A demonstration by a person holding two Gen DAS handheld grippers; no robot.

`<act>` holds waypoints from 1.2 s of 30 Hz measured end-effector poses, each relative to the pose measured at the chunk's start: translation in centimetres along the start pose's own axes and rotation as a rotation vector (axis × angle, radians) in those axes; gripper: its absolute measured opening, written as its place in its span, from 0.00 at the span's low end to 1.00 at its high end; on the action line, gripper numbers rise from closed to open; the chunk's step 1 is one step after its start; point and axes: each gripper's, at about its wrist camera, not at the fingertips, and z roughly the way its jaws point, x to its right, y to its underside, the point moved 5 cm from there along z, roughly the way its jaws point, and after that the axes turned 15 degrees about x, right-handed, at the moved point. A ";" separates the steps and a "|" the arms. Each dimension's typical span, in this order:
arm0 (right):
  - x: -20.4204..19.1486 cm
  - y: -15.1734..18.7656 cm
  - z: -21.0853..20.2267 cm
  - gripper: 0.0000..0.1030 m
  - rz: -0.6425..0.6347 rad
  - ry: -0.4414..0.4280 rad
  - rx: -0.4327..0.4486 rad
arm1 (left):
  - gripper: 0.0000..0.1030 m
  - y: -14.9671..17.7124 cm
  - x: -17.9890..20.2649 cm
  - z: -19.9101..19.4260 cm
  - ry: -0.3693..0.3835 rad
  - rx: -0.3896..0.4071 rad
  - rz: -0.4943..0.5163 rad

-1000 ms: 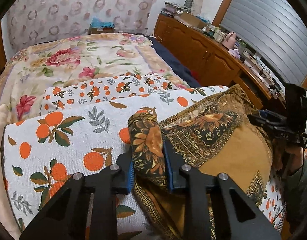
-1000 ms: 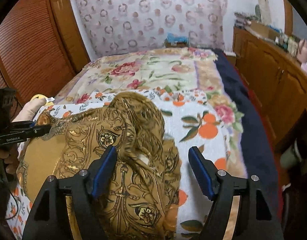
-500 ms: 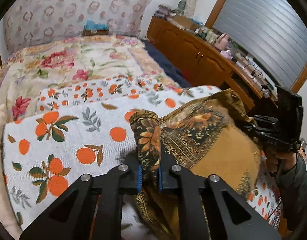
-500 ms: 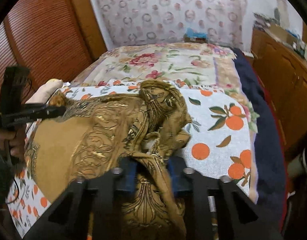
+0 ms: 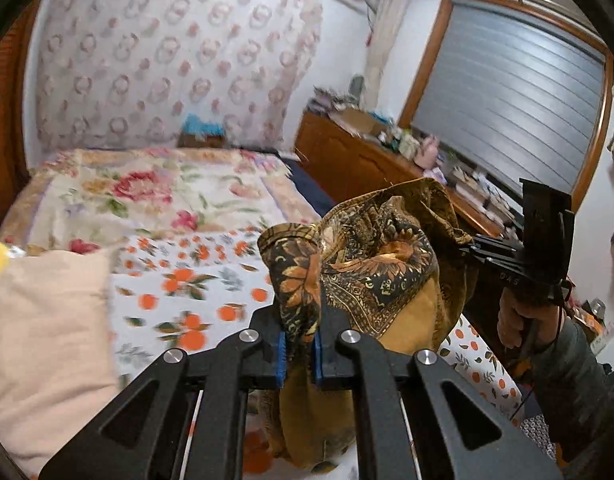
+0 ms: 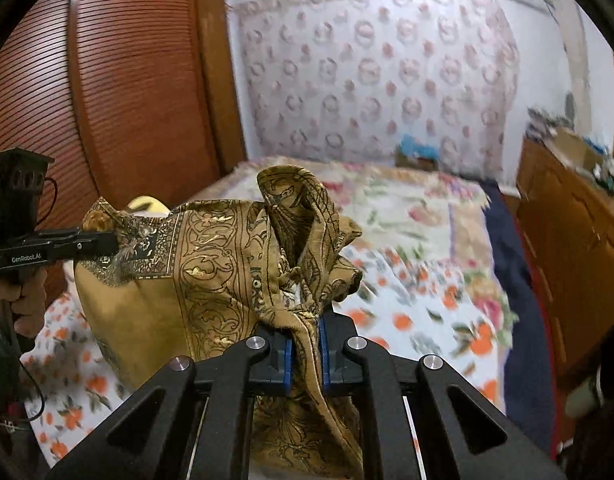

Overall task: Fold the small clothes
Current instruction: 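Lift the rolled shirt with both tools and carry it beside the yellow plush toy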

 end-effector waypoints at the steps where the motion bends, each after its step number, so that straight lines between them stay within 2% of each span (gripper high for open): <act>1: -0.8 -0.5 0.2 0.09 -0.010 -0.018 0.010 | 0.10 -0.3 -0.6 -1.2 -0.016 0.022 -0.002; 6: -5.0 -2.7 2.8 0.09 -0.073 -0.123 0.065 | 0.10 -1.3 -4.4 -6.5 -0.138 0.120 -0.034; 10: -8.0 -4.5 7.1 0.09 -0.116 -0.201 0.074 | 0.10 -1.2 -8.2 -9.6 -0.230 0.162 -0.075; 14: -9.9 -5.7 15.1 0.09 -0.153 -0.300 0.040 | 0.10 1.0 -12.7 -11.8 -0.329 0.182 -0.154; 17: -12.7 -5.7 20.6 0.09 -0.223 -0.352 -0.004 | 0.10 3.3 -16.2 -12.7 -0.401 0.178 -0.225; 22: -16.9 -4.7 27.5 0.09 -0.368 -0.383 -0.038 | 0.10 6.4 -19.6 -13.5 -0.450 0.180 -0.314; 26: -18.3 -4.1 32.3 0.09 -0.395 -0.406 -0.070 | 0.10 7.6 -21.1 -14.0 -0.472 0.184 -0.348; 30: -19.7 -4.2 36.1 0.09 -0.413 -0.429 -0.092 | 0.10 8.4 -21.8 -14.1 -0.507 0.180 -0.342; 33: -20.0 -3.9 38.3 0.11 -0.398 -0.425 -0.109 | 0.17 8.8 -22.1 -14.5 -0.530 0.163 -0.353; 34: -19.8 -3.8 39.0 0.14 -0.395 -0.421 -0.107 | 0.22 8.8 -22.0 -14.6 -0.535 0.160 -0.343; 35: -20.2 -3.5 37.6 0.17 -0.392 -0.414 -0.103 | 0.26 8.7 -21.8 -14.7 -0.542 0.163 -0.318; 36: -20.1 -3.4 37.7 0.21 -0.385 -0.402 -0.102 | 0.35 8.6 -21.5 -15.0 -0.553 0.166 -0.297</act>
